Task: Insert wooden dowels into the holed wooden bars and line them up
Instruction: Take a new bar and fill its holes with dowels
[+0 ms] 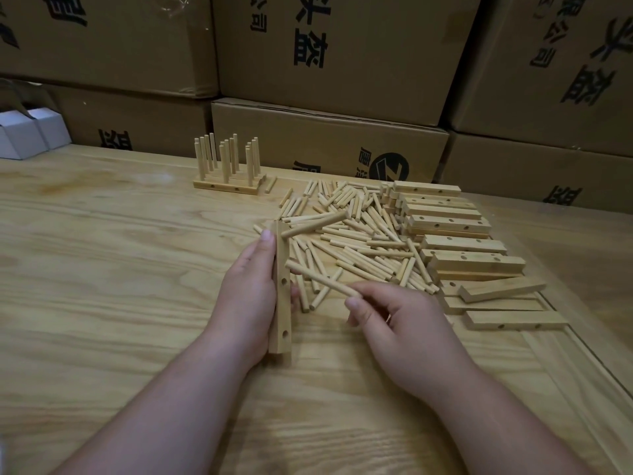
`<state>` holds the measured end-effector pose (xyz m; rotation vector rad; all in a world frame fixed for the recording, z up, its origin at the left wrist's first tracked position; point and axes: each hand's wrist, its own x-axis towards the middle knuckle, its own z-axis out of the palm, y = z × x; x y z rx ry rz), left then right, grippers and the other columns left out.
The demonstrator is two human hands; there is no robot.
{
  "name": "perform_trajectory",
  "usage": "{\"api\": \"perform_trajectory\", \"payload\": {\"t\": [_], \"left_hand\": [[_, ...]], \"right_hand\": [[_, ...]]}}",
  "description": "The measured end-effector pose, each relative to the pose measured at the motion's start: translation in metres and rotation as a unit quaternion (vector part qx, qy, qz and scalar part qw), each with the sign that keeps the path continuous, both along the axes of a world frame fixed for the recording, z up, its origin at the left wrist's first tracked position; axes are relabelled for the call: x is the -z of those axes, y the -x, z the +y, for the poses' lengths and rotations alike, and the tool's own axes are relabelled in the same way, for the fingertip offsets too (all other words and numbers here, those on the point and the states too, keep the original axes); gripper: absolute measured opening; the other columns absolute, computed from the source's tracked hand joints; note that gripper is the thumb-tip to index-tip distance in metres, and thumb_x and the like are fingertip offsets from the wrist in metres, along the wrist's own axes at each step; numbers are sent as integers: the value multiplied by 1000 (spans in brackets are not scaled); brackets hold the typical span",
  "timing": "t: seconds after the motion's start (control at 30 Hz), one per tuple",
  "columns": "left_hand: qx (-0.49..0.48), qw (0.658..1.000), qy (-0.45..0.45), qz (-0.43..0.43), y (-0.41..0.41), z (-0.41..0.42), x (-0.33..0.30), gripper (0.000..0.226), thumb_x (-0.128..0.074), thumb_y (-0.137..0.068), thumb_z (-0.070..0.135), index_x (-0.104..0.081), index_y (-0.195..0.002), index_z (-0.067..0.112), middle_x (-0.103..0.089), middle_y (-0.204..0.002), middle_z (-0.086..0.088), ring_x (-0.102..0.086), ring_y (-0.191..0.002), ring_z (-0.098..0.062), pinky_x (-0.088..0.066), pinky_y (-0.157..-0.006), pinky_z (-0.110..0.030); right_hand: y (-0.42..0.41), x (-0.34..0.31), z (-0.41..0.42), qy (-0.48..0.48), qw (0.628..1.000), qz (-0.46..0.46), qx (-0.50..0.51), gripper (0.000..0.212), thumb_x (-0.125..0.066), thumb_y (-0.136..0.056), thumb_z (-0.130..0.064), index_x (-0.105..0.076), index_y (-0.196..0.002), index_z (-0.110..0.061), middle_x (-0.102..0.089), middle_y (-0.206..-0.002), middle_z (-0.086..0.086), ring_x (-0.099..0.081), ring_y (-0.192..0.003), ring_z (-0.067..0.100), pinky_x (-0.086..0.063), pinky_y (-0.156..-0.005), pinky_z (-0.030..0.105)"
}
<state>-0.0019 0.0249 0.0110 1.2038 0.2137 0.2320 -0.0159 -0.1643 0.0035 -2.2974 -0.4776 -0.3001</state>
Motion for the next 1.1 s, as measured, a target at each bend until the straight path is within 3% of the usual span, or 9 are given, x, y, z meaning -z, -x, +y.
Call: {"api": "perform_trajectory", "payload": {"t": [0.13,0.23,0.3,0.47,0.7,0.97,1.03,1.1], "left_hand": [[0,1000,5,-10,-2,0,2,35,-48,-104,47,-72,-90,25,-68,-70,-1,-54,-44,-12,-45,-39,-26],[5,1000,6,-10,-3,1,2,34,-48,-104,47,-70,-97,21,-68,-71,0,-53,-45,-12,-45,-40,-26],[4,1000,6,-6,-3,1,2,35,-48,-104,47,-70,-99,20,-68,-72,-1,-54,-46,-12,-45,-41,-26],[-1,1000,-4,-1,-3,2,2,36,-48,-103,49,-71,-98,22,-69,-72,1,-56,-47,-10,-46,-41,-26],[1,1000,-9,-5,-2,2,3,36,-50,-102,52,-75,-84,32,-70,-74,2,-58,-49,-10,-47,-43,-26],[8,999,-44,-14,-1,1,4,32,-48,-102,52,-73,-93,36,-71,-77,3,-59,-51,-9,-48,-45,-24],[9,999,-49,-19,-1,0,4,31,-48,-103,51,-73,-96,32,-70,-76,2,-59,-51,-9,-48,-45,-24],[13,998,-53,-22,0,-1,4,31,-48,-103,50,-72,-98,31,-70,-75,2,-58,-50,-9,-48,-44,-23]], "right_hand": [[-1,2,0,33,999,23,-11,20,-62,-94,-42,-72,-111,-36,-66,-83,-27,-62,-78,-3,-44,-65,16],[-2,1,-1,37,999,11,-4,19,-63,-93,-43,-71,-110,-38,-64,-84,-32,-61,-79,-5,-39,-61,10],[-1,1,-2,36,999,5,-3,15,-63,-93,-42,-71,-106,-40,-64,-86,-32,-61,-76,-2,-43,-58,13],[-2,0,-4,12,1000,5,-6,13,-66,-92,-38,-71,-104,-40,-65,-87,-28,-61,-75,3,-48,-66,20],[-1,-1,-5,-25,999,-7,-19,13,-67,-93,-33,-70,-103,-39,-66,-79,-22,-62,-69,7,-47,-61,18],[2,-5,-4,-35,999,-25,-10,16,-69,-92,-30,-69,-102,-43,-65,-81,-21,-61,-69,8,-46,-59,15],[4,-6,-3,-58,998,-20,-10,18,-70,-91,-29,-70,-102,-43,-67,-81,-18,-62,-69,9,-48,-59,15],[4,-6,1,-149,989,15,-20,19,-72,-89,-25,-75,-99,-40,-71,-81,-9,-64,-67,9,-52,-60,19]]}}
